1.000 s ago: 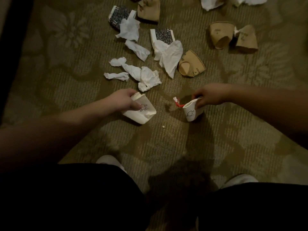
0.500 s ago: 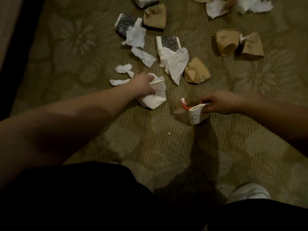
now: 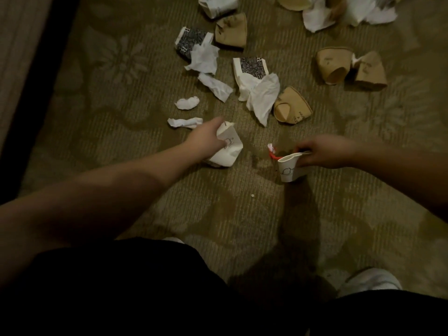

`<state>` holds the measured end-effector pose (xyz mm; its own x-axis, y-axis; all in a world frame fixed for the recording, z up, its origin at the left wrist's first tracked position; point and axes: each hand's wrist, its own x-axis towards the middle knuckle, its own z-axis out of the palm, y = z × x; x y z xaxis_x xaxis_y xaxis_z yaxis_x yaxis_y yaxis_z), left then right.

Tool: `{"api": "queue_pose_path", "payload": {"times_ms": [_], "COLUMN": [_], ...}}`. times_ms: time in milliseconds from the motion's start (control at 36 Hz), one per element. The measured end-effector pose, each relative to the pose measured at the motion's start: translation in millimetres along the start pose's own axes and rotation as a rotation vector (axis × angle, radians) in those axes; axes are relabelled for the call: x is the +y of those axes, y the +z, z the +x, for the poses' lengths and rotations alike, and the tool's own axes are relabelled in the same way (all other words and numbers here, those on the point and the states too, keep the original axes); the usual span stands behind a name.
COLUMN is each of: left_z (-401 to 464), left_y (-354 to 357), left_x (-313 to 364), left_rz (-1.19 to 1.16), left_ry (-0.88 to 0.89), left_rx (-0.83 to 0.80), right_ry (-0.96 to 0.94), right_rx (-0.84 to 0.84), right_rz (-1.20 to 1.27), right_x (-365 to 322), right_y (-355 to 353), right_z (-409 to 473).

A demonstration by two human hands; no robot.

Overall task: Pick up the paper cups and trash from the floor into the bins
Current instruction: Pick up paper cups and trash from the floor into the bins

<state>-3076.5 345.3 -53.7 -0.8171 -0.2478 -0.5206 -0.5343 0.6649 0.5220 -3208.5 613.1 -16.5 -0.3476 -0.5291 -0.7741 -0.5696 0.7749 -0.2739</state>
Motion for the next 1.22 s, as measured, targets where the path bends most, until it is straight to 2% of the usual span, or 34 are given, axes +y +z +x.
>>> {"api": "queue_pose_path", "payload": {"times_ms": [194, 361, 528, 917, 1222], "left_z": [-17.8, -8.4, 1.6, 12.0, -1.5], "left_y": [-10.3, -44.1, -52.7, -53.9, -46.8], "left_x": [-22.9, -44.4, -58.5, -63.3, -61.3], "left_rz": [-0.14, -0.232, -0.222, -0.152, -0.36], "left_ry": [-0.049, -0.19, -0.309, -0.342, -0.381], "left_rx": [0.015, 0.035, -0.029, -0.076, -0.024], "right_ry": [-0.005, -0.039, -0.06, -0.051, -0.015], "right_rx": [-0.003, 0.053, 0.086, 0.025, 0.004], "right_rz": [0.001, 0.006, 0.043, 0.07, 0.086], "right_x": [-10.2, -21.6, -30.1, -31.8, -17.9], "right_y": [-2.9, -9.2, -11.9, -6.2, -7.6], "right_z": [7.2, 16.0, 24.0, 32.0, 19.3]}}
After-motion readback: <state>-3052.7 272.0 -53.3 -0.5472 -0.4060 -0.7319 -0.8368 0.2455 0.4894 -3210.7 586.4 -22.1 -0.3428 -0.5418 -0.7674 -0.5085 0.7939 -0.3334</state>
